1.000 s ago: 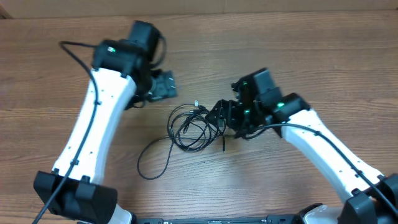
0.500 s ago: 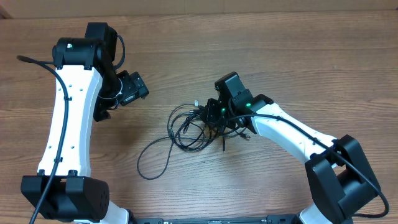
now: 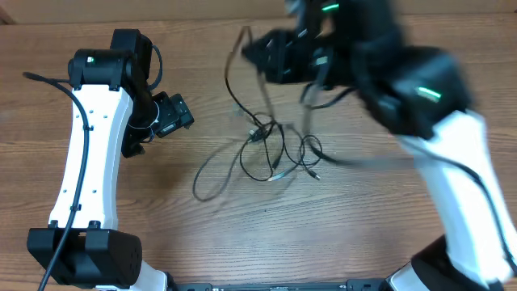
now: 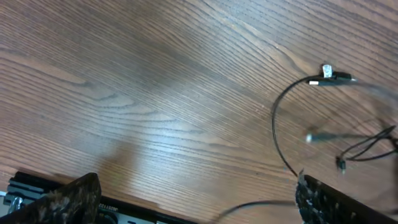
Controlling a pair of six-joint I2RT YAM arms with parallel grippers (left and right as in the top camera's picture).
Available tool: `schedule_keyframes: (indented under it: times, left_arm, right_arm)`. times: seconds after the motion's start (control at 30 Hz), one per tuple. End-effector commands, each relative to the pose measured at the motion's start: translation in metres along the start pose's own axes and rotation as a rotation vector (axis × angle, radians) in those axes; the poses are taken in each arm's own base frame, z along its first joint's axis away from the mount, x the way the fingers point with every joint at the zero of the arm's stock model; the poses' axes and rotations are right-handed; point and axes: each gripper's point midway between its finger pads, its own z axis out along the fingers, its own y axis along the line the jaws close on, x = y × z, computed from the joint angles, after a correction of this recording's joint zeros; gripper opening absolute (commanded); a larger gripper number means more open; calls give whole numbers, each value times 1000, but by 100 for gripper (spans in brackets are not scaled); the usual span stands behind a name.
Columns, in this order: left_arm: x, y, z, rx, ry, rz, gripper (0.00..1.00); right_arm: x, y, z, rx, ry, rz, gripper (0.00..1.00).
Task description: Untangle cables
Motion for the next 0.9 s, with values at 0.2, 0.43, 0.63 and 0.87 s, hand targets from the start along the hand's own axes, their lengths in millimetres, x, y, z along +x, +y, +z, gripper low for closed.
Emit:
schedule_keyframes:
  times: [0.2,0.43,0.63,0.87]
  left_arm:
    - [7,-9,-1,10,0,47,100]
    - [9,-17,3,15,-4,70,100]
    - [13,-23,13,18,5,91,99]
    - [17,-24,13,30,24,109,100]
  right_arm:
    - [-96,87,-186,7,-663,-292,4]
    - [-131,125,-242,-67,-947,-379,4]
    - [-76,5,-78,234,-383,-183,4]
    - [-126,67,-130,55,-665,-331,4]
